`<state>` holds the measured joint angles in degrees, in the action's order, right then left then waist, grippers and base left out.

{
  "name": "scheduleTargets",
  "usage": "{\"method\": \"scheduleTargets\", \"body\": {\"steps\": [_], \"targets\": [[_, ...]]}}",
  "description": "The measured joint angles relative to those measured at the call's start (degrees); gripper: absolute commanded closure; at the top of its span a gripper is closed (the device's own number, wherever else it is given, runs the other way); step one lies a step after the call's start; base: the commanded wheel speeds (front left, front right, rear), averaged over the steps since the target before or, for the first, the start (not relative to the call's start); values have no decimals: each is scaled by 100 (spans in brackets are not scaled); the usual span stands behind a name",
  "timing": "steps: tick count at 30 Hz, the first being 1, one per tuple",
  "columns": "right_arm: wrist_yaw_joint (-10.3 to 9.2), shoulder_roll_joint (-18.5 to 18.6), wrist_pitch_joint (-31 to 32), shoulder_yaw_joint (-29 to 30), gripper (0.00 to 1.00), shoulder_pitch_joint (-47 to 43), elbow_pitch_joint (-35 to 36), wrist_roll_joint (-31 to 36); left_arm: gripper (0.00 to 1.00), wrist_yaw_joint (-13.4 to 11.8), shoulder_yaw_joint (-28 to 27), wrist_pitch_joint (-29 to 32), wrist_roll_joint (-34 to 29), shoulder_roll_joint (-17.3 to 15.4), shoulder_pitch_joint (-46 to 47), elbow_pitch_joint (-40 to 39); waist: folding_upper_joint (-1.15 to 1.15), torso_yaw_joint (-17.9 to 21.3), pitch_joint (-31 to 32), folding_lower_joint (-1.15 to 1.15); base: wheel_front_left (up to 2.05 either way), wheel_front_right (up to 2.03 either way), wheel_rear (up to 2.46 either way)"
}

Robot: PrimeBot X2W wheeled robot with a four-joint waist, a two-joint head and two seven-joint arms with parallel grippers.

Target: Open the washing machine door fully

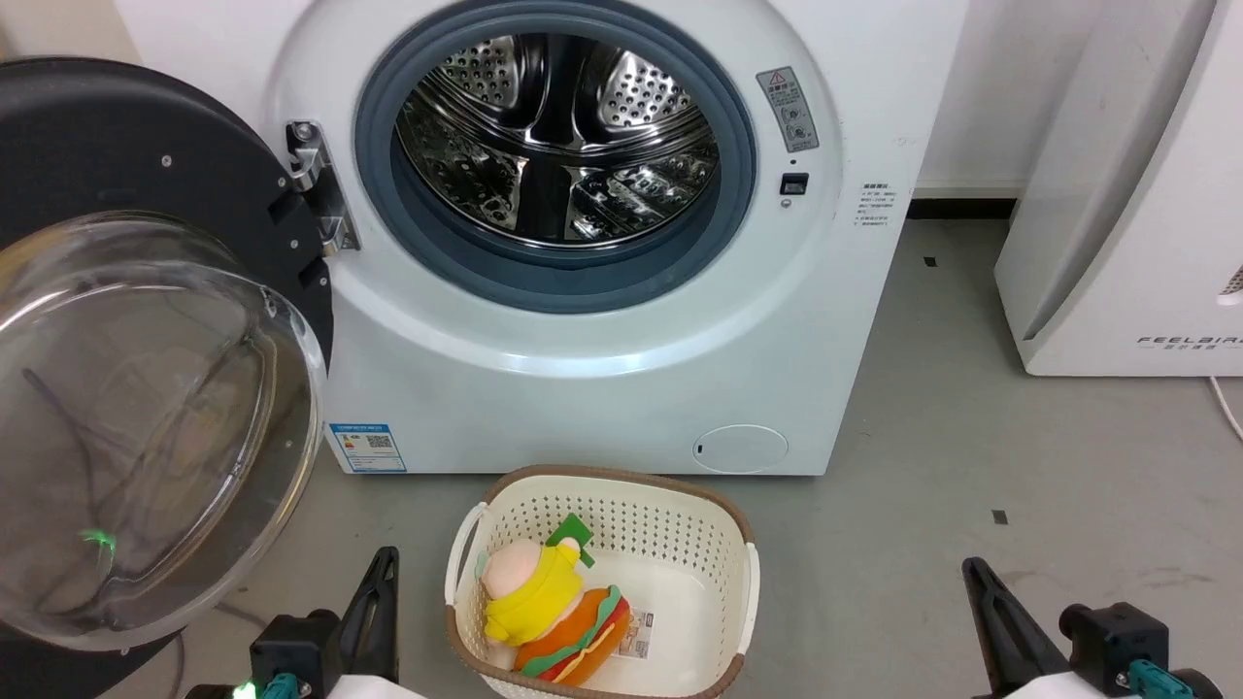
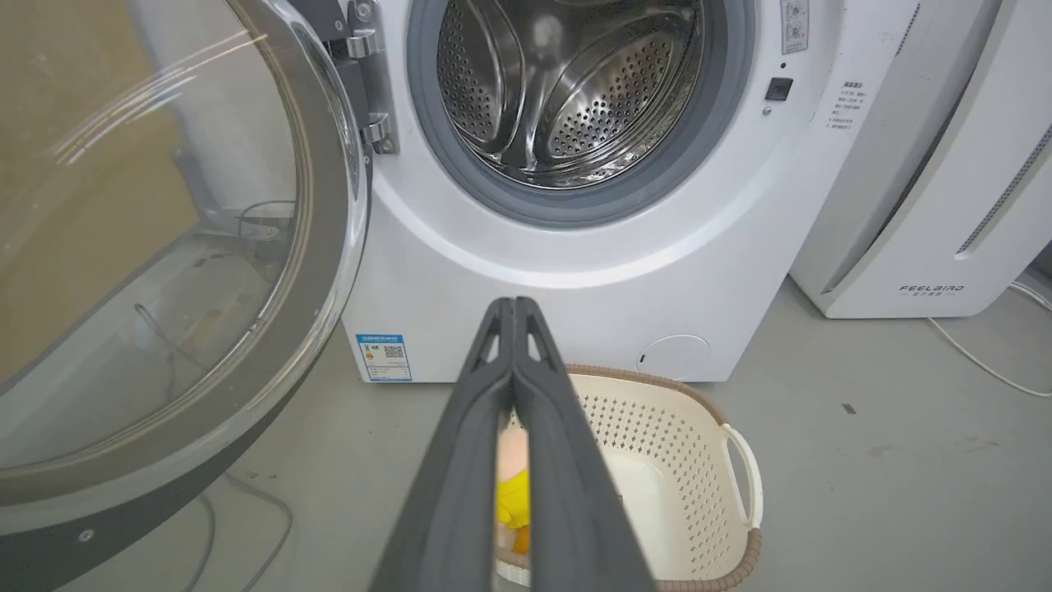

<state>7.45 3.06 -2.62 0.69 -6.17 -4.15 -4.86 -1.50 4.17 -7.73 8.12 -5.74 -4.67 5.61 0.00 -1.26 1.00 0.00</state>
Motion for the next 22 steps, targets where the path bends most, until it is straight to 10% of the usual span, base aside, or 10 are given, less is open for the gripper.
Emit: {"method": "scheduleTargets", "body": {"steps": [22], "targets": [[0, 0, 55, -12, 100, 151, 91, 94, 100, 45, -111, 185, -194, 92, 44, -126, 0, 31, -24, 0, 0, 0, 0]]}}
